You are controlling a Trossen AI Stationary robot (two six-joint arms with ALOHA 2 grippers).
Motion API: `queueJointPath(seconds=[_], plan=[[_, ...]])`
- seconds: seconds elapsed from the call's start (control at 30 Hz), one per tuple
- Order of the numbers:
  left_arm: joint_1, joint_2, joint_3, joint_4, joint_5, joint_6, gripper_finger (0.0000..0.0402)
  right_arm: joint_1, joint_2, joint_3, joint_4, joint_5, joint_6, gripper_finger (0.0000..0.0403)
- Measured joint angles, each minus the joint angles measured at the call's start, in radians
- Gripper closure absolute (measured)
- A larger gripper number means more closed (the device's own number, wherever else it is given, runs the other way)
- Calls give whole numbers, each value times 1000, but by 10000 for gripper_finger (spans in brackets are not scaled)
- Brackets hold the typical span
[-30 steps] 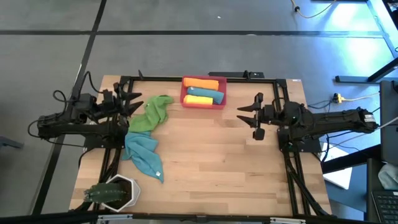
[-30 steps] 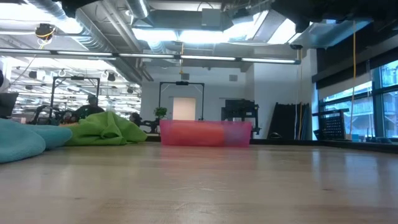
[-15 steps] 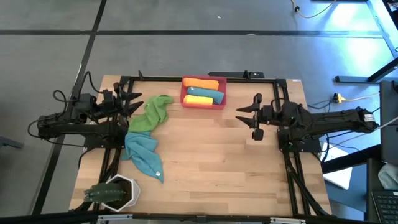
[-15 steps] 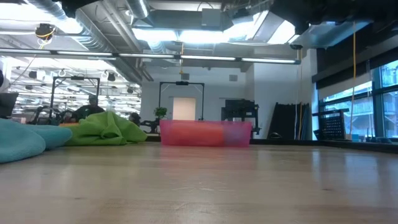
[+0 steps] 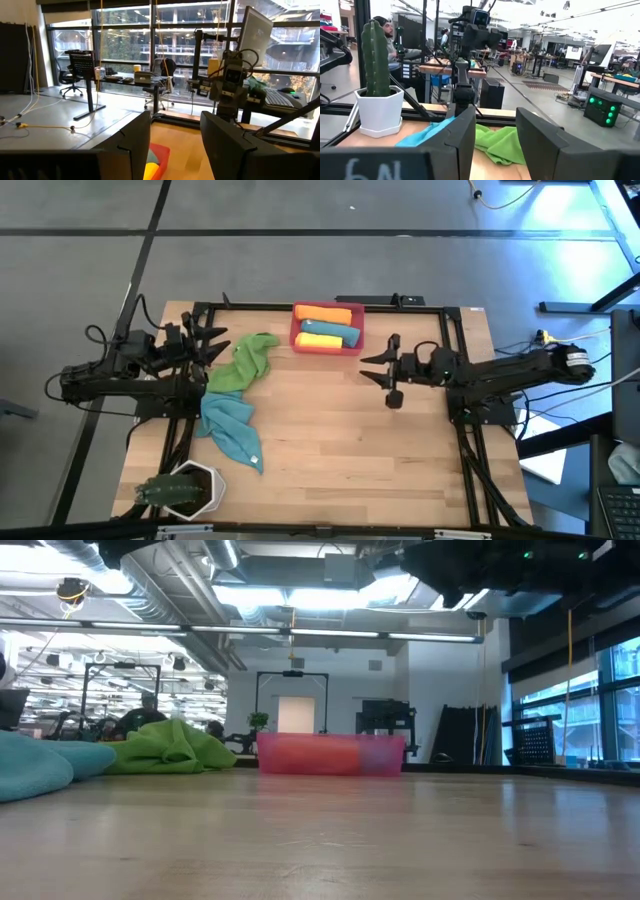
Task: Roll microfiber towels into tight, uniform cylinder then place into a basket
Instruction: Roll the green microfiber cloth
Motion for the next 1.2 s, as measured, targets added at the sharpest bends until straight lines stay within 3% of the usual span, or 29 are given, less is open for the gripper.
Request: queueJointPath(seconds=[0.23,0.5,0.93,1.2], plan=[[0,0,0,2,0,0,241,0,208,119,56,0,6,261],[0,0,0,2,0,0,241,0,458,355,-64,-14,56,261],[0,0,0,1,0,0,241,-2,853,854,-440,-247,-27,261],[0,0,0,0,-1,0,241,9,1039,1002,-488,-323,-21,261]])
